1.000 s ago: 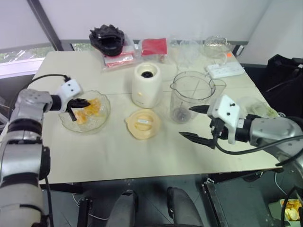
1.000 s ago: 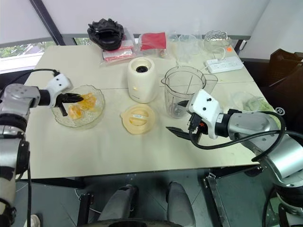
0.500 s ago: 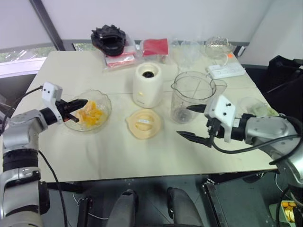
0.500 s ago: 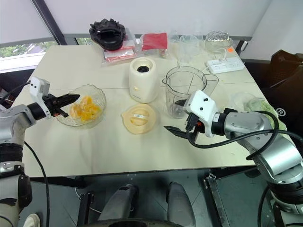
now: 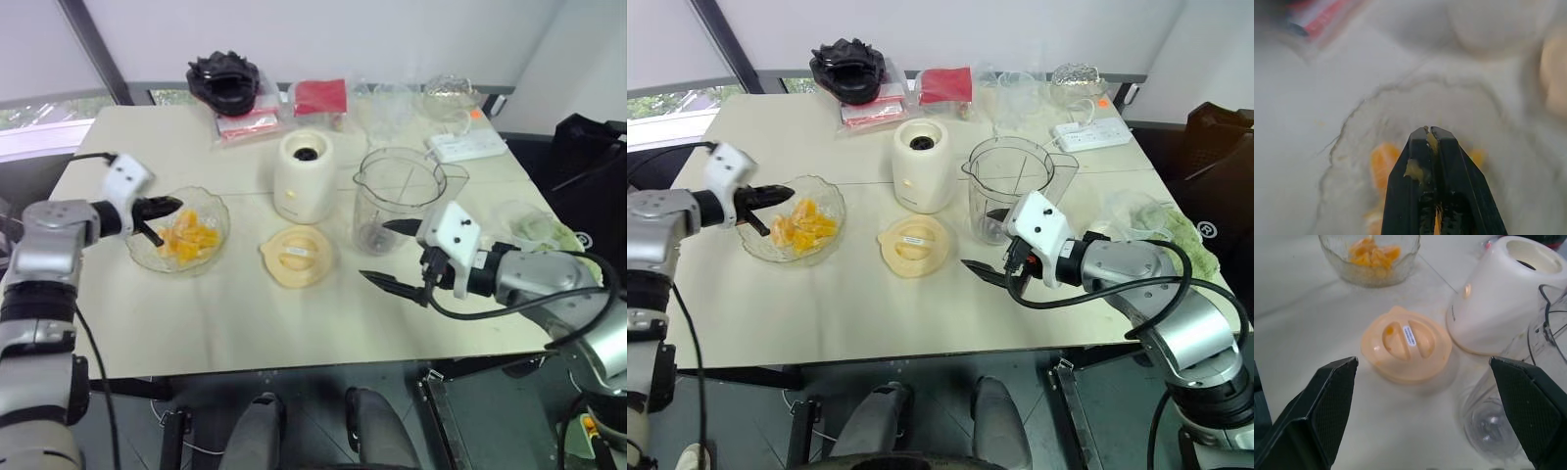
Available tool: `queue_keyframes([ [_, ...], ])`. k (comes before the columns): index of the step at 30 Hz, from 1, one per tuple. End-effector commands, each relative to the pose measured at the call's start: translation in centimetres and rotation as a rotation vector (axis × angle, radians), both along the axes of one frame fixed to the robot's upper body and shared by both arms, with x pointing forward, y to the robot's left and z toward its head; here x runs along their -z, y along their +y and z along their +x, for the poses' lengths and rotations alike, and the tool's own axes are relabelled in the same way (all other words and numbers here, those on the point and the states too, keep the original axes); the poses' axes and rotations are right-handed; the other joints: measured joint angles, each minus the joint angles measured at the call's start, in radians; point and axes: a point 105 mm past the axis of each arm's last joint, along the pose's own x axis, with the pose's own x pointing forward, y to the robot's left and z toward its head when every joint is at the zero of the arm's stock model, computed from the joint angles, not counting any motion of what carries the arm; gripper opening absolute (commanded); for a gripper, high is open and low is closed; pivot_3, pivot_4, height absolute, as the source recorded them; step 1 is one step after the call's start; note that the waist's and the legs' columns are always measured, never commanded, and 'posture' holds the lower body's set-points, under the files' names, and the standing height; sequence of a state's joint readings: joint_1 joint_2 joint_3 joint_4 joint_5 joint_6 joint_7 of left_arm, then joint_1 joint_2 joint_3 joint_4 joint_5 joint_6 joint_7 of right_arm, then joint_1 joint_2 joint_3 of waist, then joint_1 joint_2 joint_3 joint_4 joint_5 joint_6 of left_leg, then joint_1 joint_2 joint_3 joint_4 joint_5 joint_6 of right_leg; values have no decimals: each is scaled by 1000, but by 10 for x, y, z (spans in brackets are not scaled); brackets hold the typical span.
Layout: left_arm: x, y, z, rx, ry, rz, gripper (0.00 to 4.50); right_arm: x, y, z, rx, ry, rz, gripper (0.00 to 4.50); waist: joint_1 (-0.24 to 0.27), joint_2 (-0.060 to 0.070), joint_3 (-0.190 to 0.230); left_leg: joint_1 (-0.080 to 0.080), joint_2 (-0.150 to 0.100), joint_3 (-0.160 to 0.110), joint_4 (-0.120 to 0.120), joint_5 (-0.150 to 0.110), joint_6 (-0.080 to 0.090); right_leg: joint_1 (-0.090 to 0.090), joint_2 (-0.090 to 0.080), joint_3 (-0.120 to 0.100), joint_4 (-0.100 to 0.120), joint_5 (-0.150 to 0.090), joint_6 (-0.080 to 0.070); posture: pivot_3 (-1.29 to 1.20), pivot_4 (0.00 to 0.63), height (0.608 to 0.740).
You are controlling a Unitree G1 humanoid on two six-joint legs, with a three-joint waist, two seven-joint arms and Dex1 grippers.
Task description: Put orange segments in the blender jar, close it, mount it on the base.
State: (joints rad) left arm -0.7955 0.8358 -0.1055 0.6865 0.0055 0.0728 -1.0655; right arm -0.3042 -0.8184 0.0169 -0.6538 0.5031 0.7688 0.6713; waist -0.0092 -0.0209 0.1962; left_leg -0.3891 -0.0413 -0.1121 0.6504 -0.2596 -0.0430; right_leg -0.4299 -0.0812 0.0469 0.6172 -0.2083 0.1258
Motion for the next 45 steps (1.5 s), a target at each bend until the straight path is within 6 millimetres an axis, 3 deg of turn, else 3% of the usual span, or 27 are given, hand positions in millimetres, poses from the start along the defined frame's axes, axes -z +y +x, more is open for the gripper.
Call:
queue_keyframes([
  [1,-12,-10,7,167,18,221,43,-8,6,0,-19,-51,9,4500,1,0,0,-1,0,0,0,0,0,0,0,0,0,0,0,0,150,740],
  [2,-12,-14,10,207,38,285,43,-8,7,1,-22,-49,12,4500,0,0,0,-1,0,0,1,0,0,0,0,0,-1,0,0,0,150,740],
  [3,-13,-18,13,242,57,339,623,-7,8,2,-25,-48,14,4500,-1,0,0,-1,0,0,1,0,0,0,0,0,-2,0,0,0,150,740],
  [4,-13,-22,15,265,76,379,879,-7,9,2,-29,-46,15,4500,-2,0,0,-2,0,0,1,0,0,0,0,0,-2,0,0,0,150,740],
  [9,-9,-29,23,312,149,582,3424,-6,11,2,-52,-34,12,4500,-9,0,0,-1,0,0,0,-1,1,0,0,0,-3,0,1,0,150,740],
  [19,16,-11,19,287,277,751,3424,-5,9,1,-61,-25,-2,4500,-7,-1,1,-2,0,0,0,-1,2,0,0,0,-1,-1,2,0,150,740],
  [25,27,-8,13,291,335,747,3424,-4,8,-2,-57,-19,-8,4500,-5,-1,1,-2,0,0,1,-1,2,0,0,0,-1,-1,2,0,150,740],
  [37,52,-7,18,238,331,833,3424,-3,2,-12,-32,2,-20,4500,-6,-1,1,-2,0,-1,1,-1,2,0,0,0,-1,-1,2,0,150,740],
  [45,58,-6,21,198,310,848,3424,-5,0,-15,-13,10,-26,4500,-5,-1,0,-2,0,-1,1,-1,2,0,0,0,0,-1,2,0,150,740],
])
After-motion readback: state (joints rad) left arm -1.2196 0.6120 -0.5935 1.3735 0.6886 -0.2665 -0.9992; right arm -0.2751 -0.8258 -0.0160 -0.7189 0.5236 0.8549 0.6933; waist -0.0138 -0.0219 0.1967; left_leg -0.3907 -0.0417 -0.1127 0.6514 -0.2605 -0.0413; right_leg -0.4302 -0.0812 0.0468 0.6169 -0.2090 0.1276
